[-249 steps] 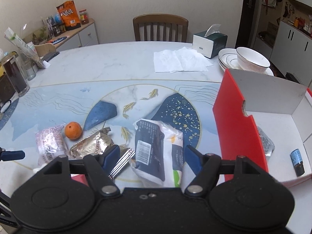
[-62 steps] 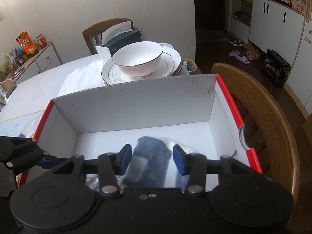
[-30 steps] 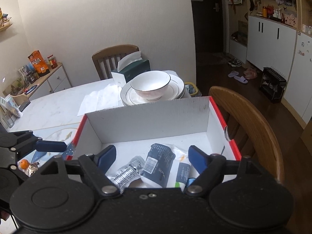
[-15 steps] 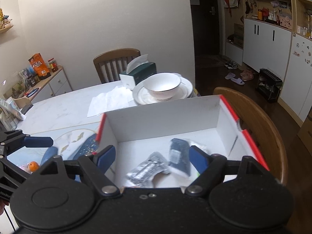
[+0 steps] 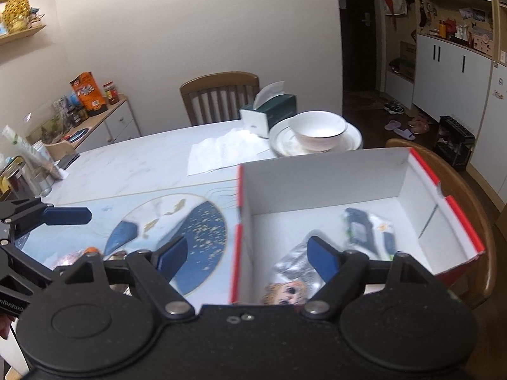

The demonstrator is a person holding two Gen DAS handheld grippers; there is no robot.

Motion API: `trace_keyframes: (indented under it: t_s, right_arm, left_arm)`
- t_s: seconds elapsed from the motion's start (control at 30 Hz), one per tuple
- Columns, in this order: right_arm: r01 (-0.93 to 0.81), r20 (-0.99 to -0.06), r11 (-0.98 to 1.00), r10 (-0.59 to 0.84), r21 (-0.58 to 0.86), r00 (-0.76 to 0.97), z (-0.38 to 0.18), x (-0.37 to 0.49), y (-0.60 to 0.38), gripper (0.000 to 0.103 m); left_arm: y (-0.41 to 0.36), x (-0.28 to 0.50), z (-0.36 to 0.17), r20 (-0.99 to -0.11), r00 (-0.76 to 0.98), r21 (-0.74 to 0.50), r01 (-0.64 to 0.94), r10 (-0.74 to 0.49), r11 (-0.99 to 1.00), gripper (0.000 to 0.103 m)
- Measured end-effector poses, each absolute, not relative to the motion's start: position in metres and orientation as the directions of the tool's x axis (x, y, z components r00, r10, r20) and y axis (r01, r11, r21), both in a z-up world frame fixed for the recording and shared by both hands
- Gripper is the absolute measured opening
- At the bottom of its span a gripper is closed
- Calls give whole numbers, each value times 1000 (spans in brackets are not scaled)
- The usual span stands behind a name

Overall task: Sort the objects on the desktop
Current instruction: 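Withdraw both tools from the box back over the table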

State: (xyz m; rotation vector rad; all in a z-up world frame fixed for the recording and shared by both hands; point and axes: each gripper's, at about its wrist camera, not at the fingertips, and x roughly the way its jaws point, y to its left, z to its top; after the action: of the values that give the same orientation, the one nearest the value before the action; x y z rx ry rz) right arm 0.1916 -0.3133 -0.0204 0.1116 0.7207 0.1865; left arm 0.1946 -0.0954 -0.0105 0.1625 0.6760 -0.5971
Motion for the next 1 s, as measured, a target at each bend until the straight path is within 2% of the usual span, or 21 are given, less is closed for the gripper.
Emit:
trace_keyframes:
  t_s: [0.5,1.0]
  right_arm:
    - [-163,-664,975,221,148,714,-27,178,-249,83]
    - [-229,-696,964,256,133,671,-47,189,-194,83]
  left_arm:
    - [-8,167,-23,-606,673,-45,503,-424,863,100]
    - [62,158,-69,-666,663,-34,433,-343,901,100]
